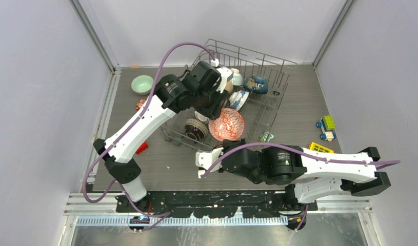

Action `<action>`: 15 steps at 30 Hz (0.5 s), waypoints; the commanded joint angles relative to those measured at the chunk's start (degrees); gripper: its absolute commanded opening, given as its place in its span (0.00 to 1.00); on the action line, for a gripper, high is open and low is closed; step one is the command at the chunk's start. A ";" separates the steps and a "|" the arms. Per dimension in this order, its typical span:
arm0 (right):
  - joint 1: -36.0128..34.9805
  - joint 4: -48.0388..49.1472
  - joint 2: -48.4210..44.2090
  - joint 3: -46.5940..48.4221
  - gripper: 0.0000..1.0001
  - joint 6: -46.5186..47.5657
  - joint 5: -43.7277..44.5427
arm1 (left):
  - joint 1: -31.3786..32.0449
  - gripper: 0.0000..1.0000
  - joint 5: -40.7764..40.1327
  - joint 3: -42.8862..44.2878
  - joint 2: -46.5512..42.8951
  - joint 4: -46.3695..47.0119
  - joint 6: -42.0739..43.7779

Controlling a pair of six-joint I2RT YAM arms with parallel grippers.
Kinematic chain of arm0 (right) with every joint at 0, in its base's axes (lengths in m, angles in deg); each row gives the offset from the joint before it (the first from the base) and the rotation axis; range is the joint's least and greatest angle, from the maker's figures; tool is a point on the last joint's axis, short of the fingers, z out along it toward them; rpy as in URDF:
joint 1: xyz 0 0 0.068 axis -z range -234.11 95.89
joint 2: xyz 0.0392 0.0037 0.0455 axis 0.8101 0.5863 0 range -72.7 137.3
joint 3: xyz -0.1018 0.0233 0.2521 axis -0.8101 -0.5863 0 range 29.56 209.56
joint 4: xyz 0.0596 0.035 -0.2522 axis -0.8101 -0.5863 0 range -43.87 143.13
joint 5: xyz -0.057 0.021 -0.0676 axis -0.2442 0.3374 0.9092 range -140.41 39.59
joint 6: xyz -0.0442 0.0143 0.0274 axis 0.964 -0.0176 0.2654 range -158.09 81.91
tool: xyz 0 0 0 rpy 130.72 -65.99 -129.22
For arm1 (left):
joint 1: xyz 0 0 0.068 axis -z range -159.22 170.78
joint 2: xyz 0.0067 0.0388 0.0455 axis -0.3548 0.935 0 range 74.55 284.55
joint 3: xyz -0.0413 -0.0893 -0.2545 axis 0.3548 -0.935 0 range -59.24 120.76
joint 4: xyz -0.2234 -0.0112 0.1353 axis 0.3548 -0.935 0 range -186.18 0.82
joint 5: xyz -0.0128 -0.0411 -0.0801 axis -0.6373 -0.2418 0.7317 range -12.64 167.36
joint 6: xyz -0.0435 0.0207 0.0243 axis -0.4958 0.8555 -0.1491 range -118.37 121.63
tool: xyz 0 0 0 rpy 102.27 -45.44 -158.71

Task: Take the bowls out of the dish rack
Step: Place the bowl at the center of the board.

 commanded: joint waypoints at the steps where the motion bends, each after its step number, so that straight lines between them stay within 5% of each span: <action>1: -0.41 3.13 -0.13 0.60 0.01 2.41 2.60 | 0.93 0.43 -1.82 3.70 1.41 -1.84 -0.16; 15: -0.41 3.55 0.04 0.16 0.01 2.72 2.59 | 1.45 0.16 -1.66 4.03 2.28 -2.25 0.26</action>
